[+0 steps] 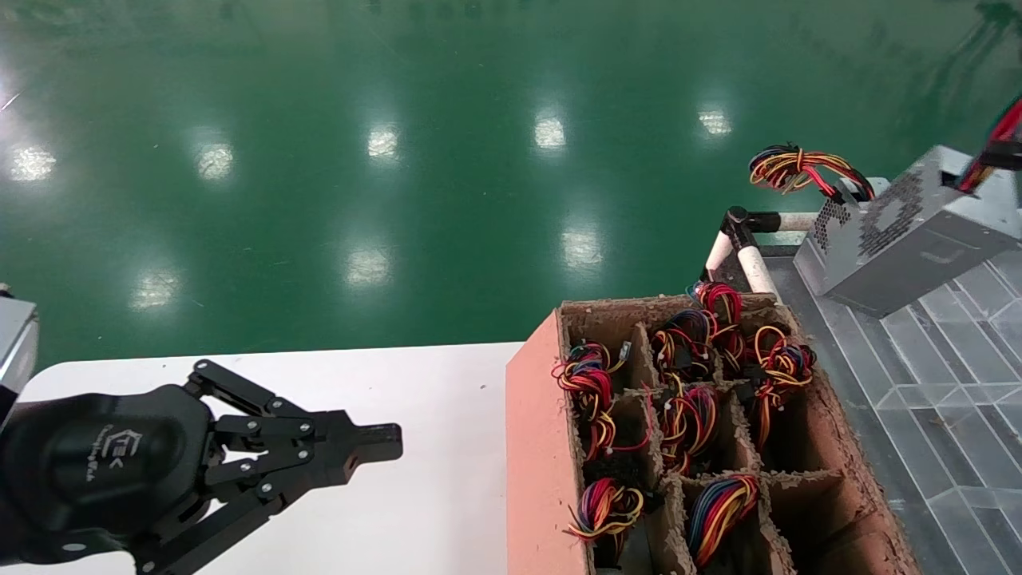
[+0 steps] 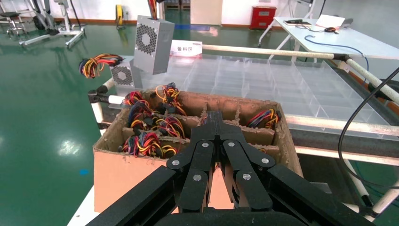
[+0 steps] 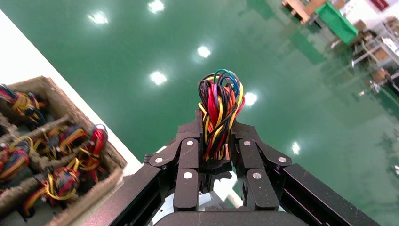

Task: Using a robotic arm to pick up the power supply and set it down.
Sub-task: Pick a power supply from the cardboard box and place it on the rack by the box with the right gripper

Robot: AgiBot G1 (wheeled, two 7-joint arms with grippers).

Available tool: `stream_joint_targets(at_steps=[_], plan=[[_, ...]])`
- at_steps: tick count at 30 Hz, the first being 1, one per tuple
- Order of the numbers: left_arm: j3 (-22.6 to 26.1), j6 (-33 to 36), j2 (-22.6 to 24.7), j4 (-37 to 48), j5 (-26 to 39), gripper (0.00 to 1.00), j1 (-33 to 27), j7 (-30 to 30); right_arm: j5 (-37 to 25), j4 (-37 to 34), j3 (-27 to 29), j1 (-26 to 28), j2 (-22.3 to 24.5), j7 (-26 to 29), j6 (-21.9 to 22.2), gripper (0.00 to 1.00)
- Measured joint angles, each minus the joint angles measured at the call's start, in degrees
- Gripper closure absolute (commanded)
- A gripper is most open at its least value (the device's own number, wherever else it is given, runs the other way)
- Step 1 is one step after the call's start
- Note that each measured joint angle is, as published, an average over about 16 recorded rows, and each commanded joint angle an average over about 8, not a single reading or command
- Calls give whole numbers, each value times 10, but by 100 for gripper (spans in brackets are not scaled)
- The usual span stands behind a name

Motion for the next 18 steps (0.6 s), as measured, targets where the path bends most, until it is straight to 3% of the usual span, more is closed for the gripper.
stream_joint_targets(at_steps=[18], plan=[[0, 0, 0, 0, 0, 100, 0, 0, -54, -149, -23, 19, -21, -68, -16, 100]])
